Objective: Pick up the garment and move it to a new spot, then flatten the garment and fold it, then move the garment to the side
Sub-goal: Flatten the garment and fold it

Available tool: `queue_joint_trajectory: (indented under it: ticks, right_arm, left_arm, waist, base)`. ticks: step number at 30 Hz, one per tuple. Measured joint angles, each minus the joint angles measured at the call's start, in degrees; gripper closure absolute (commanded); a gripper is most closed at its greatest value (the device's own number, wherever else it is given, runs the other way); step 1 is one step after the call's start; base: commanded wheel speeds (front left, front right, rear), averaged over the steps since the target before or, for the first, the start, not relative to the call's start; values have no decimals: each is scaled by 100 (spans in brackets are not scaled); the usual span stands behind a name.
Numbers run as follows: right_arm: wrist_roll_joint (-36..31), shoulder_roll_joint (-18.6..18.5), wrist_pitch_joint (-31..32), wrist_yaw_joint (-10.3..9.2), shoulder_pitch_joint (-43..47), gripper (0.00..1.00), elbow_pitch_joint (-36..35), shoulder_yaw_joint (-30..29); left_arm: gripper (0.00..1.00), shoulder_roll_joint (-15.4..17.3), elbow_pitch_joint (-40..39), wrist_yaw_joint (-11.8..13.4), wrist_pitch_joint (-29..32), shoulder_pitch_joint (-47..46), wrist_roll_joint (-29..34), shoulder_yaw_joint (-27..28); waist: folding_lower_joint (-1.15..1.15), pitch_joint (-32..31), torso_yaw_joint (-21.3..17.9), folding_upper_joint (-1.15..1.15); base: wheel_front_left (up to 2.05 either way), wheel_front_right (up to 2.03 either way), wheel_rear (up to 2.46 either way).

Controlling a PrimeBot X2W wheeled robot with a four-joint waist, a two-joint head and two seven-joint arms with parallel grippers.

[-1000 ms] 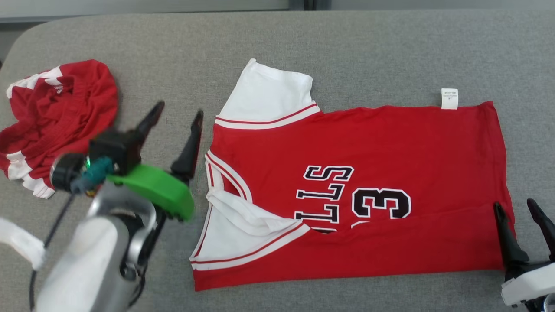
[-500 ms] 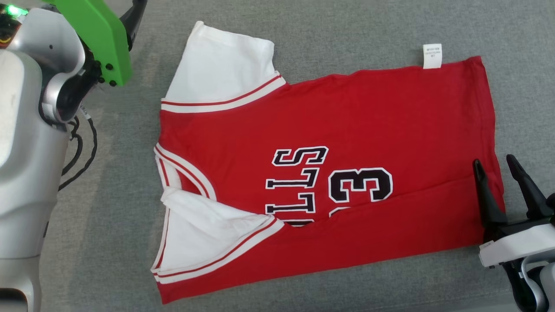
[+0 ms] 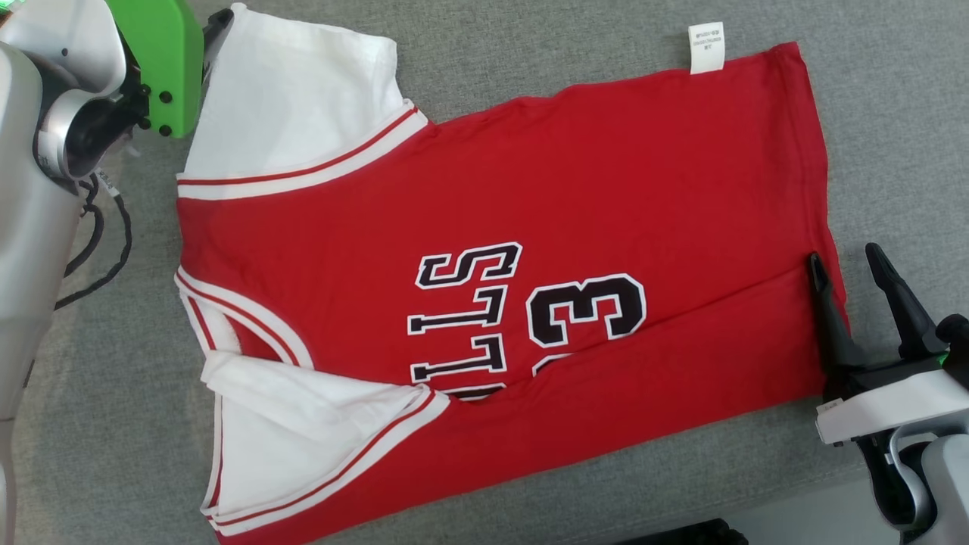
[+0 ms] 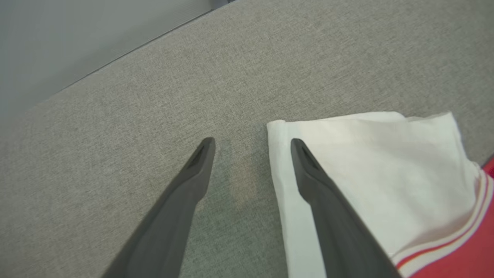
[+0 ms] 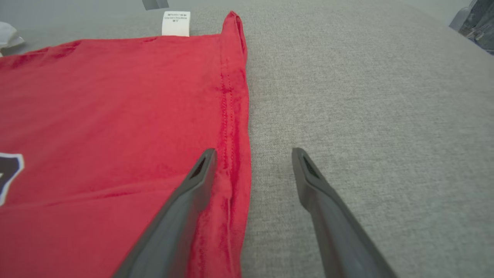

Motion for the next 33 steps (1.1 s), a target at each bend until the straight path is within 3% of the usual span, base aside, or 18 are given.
queue_joint_trajectory:
  ticks: [17, 19, 21, 22, 23, 33]
  right_arm:
    - [-90, 65, -1, 0, -87, 0, 15, 9]
    - [-88, 64, -1, 0, -94, 0, 26, 14]
    - [-87, 65, -1, 0, -114, 0, 35, 30]
    - [-87, 65, -2, 0, -119, 0, 37, 36]
    - [-87, 67, -2, 0, -125, 0, 44, 45]
    - [38, -169, -1, 0, -556, 0, 12, 370]
  left_arm:
    - [0, 281, 238, 0, -194, -239, -69, -538]
    - [12, 297, 264, 0, -194, -279, -69, -578]
    - [56, 300, 290, -8, -213, -316, -69, -608]
    - [87, 300, 301, -9, -215, -328, -69, -621]
    - [100, 304, 313, -9, -242, -343, -69, -641]
    - [100, 348, 337, -10, -417, -339, -191, -881]
  waist:
    - [0, 238, -249, 0]
    - [0, 259, -272, 0]
    - [0, 278, -300, 0]
    - [0, 286, -310, 0]
    - [0, 294, -323, 0]
    - [0, 114, -314, 0]
  base:
    - [0, 0, 0]
    - [0, 0, 0]
    - [0, 0, 0]
    - [0, 0, 0]
    - [0, 0, 0]
    - [0, 0, 0]
